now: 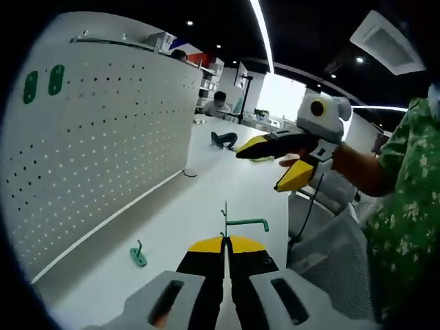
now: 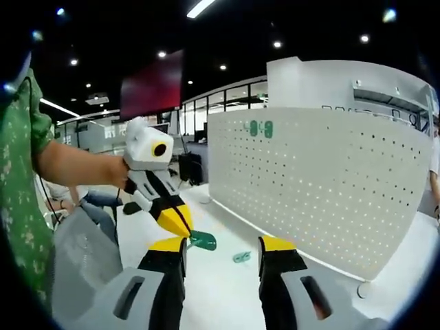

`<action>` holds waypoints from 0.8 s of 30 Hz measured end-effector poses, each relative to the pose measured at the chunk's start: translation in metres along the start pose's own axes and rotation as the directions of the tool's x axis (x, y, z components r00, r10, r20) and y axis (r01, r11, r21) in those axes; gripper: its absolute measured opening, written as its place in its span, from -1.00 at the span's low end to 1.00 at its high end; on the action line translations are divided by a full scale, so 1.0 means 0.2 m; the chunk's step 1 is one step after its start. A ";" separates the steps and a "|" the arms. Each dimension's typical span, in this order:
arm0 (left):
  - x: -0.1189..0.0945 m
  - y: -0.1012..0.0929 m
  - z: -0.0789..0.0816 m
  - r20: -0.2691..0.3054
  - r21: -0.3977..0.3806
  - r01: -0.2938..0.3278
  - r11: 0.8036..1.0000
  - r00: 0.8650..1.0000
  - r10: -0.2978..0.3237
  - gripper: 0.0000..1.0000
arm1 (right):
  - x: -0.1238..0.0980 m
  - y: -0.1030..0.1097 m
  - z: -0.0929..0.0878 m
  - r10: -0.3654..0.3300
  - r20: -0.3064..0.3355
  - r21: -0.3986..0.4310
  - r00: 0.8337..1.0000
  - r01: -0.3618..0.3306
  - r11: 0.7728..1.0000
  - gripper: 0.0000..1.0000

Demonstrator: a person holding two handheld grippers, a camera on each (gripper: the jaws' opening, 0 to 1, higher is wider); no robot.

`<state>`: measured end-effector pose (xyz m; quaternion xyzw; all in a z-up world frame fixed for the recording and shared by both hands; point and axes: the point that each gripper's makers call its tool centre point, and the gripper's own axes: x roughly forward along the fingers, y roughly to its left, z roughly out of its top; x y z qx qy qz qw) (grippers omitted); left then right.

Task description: Insert the hook assembly into the mounting plate slot until the hook locks in place.

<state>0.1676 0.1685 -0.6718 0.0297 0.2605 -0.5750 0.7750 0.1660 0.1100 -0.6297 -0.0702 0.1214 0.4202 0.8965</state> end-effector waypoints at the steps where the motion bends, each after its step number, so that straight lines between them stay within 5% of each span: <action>1: 0.00 -0.01 0.00 -0.004 0.003 0.002 1.000 1.000 -0.002 -0.97 | 0.00 0.00 0.00 0.003 -0.001 0.000 1.000 -0.003 1.000 -0.20; 24: -0.02 -0.16 0.05 0.001 0.102 0.069 0.992 0.998 -0.069 -0.97 | 0.00 0.10 -0.05 0.101 -0.035 0.007 0.994 -0.100 0.995 -0.67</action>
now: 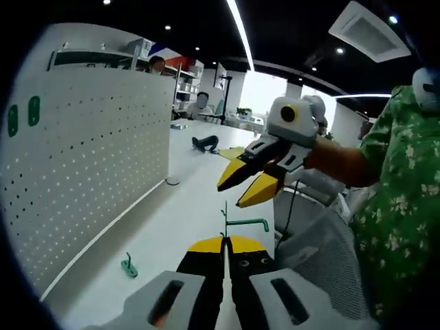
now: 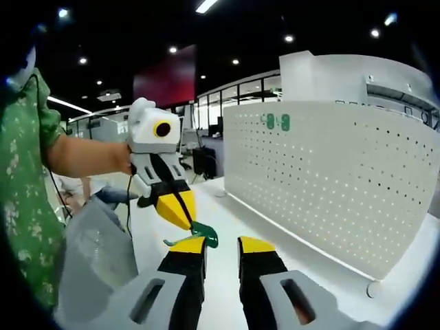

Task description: Insert the hook assembly into the mounting plate slot until the hook locks in place.

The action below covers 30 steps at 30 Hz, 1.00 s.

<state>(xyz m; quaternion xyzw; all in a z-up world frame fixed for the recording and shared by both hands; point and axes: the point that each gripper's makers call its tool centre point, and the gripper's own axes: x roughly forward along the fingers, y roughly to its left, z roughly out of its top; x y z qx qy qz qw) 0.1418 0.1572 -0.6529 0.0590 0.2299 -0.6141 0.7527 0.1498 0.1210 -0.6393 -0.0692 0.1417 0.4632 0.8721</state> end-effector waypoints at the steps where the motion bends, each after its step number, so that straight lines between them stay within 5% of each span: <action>1: 0.00 0.00 0.00 0.002 0.000 0.002 1.000 1.000 -0.002 -0.97 | 0.00 0.00 0.00 0.003 -0.001 0.001 1.000 -0.003 1.000 -0.70; 30: 0.00 -0.08 0.02 0.026 0.003 0.037 0.999 0.999 -0.037 -0.97 | -0.01 0.09 -0.01 0.085 0.003 0.067 0.996 -0.085 0.994 -0.92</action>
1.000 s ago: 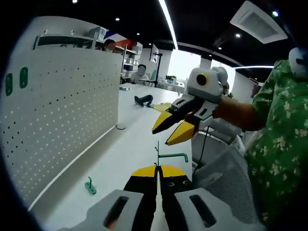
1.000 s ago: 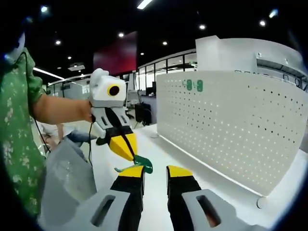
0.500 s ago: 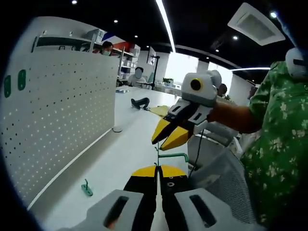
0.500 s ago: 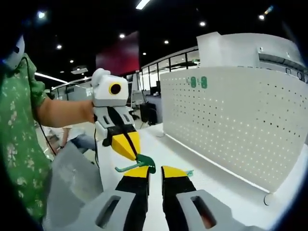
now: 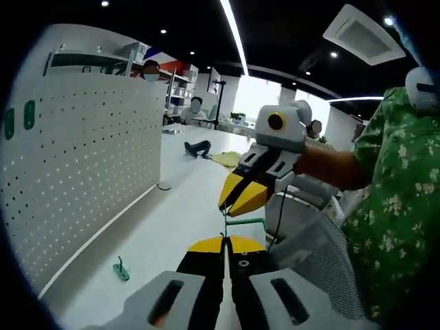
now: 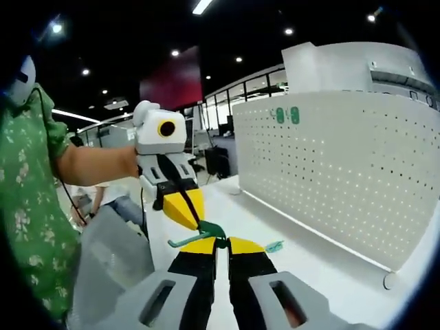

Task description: Insert the hook assembly into the mounting plate slot until the hook locks in place.

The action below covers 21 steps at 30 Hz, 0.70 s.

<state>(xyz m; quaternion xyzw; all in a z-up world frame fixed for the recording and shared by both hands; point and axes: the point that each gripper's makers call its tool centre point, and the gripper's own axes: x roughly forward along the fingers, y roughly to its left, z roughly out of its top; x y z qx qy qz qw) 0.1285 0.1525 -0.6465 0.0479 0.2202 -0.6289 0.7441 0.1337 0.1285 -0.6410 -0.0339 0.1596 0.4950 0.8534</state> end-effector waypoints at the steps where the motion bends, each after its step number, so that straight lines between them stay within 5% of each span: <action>1: 0.00 0.00 0.00 -0.001 0.000 0.001 1.000 1.000 -0.001 -0.97 | 0.00 0.00 0.00 0.001 0.000 0.001 1.000 -0.001 1.000 -0.92; 21: 0.00 0.04 0.00 0.025 -0.036 -0.020 0.999 0.999 0.021 -0.95 | -0.01 0.04 -0.01 0.057 -0.006 0.110 0.998 -0.056 0.992 -1.00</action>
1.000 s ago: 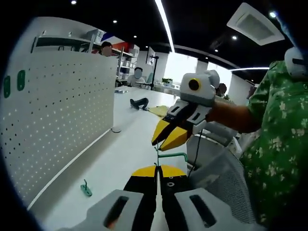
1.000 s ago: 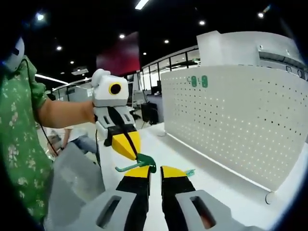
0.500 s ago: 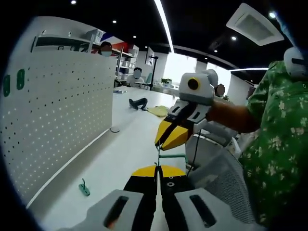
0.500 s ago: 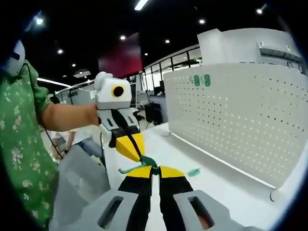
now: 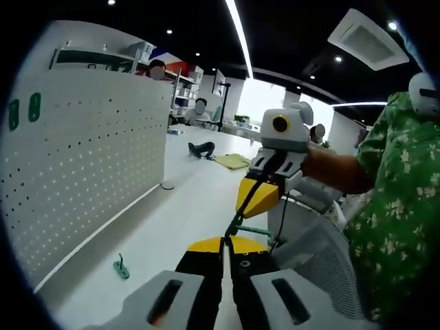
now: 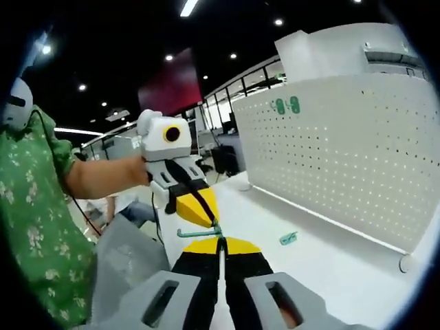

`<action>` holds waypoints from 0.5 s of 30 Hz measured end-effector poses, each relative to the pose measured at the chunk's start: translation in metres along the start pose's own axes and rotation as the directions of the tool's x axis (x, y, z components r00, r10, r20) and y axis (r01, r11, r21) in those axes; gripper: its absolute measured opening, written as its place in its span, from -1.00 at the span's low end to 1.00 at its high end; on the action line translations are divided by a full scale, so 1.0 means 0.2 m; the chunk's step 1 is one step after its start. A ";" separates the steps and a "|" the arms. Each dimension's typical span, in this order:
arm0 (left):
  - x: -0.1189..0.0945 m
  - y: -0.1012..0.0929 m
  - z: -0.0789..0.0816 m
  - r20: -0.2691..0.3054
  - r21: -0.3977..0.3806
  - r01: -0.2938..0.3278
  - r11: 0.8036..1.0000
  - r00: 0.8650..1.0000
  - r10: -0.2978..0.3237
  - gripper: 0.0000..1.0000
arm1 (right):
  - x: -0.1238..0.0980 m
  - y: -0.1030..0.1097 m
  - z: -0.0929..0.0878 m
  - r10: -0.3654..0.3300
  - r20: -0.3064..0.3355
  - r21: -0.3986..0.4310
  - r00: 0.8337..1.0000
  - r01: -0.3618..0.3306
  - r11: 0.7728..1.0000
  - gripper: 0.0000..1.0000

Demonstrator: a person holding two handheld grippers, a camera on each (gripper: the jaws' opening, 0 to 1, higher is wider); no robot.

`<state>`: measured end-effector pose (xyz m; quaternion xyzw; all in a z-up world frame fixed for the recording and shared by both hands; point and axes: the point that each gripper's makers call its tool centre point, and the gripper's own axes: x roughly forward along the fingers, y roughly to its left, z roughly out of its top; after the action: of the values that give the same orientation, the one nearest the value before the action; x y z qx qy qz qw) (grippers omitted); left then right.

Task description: Insert the hook assembly into the mounting plate slot until the hook locks in place.

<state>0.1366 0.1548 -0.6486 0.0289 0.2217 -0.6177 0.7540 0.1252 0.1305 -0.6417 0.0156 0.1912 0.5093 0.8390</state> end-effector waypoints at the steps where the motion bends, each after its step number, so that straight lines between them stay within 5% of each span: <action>1: 0.00 0.00 0.00 0.005 -0.001 -0.003 1.000 1.000 0.003 -0.95 | 0.00 0.00 0.00 0.002 0.000 0.006 1.000 -0.002 1.000 -1.00; 15: 0.01 0.03 0.02 0.038 0.019 -0.036 0.999 0.999 0.035 -0.96 | -0.01 -0.02 0.00 0.001 0.020 0.120 1.000 -0.003 0.993 -1.00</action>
<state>0.1431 0.1530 -0.6474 0.0289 0.2008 -0.6068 0.7686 0.1287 0.1272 -0.6417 0.0714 0.2130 0.4975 0.8379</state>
